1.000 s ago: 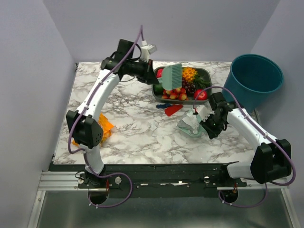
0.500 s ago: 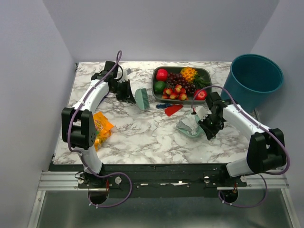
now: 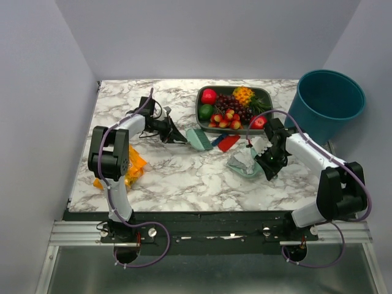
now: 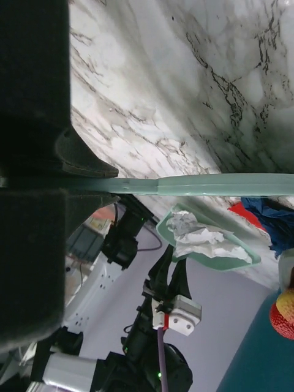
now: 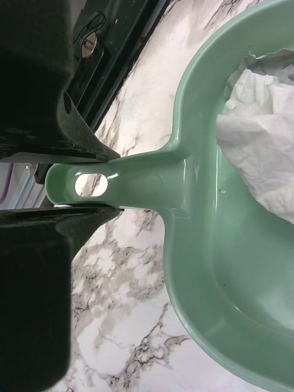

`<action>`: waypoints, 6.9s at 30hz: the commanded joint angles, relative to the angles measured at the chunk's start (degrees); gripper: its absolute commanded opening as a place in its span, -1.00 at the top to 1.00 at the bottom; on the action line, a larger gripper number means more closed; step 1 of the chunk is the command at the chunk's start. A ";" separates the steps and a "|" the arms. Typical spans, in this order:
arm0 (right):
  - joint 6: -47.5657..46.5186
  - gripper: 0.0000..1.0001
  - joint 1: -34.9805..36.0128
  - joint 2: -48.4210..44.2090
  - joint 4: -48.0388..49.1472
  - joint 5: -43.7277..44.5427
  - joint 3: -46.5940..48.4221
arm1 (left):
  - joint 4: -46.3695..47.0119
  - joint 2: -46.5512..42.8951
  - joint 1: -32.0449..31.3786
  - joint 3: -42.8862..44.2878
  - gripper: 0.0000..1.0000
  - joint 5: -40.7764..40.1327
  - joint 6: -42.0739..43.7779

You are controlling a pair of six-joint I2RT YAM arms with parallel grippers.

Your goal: Sweep away the paper scraps from the table

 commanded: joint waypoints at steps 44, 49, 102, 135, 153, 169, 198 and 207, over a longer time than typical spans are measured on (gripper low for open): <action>9.35 0.99 0.35 10.92 3.57 7.64 1.91 | -6.38 -17.33 -19.03 4.96 1.00 -18.46 64.24; 8.91 0.99 0.35 9.69 3.22 7.64 1.74 | 3.72 -15.05 -20.53 4.61 1.00 -21.09 60.54; 7.95 0.99 -1.32 -9.55 14.81 -2.46 -6.35 | -12.08 -13.54 -28.10 17.97 1.00 -13.02 44.02; 8.56 0.99 -1.23 -18.35 15.17 -6.51 -4.77 | -28.77 -18.65 -18.78 30.79 1.00 -14.86 55.52; 12.52 0.99 -1.23 -19.76 12.36 -8.71 3.76 | -13.57 -21.55 -4.37 26.49 1.00 -23.48 47.53; 13.75 0.99 -2.19 -19.40 9.20 -7.21 10.70 | -12.96 -18.12 -3.48 17.35 1.00 -16.18 44.71; 3.86 0.99 -31.38 3.27 0.66 29.68 51.22 | -7.24 -10.65 -3.66 20.95 1.00 -9.15 36.72; -27.28 0.99 -27.51 2.23 12.66 53.03 42.38 | -6.10 -8.72 -4.01 23.24 1.00 -8.35 35.84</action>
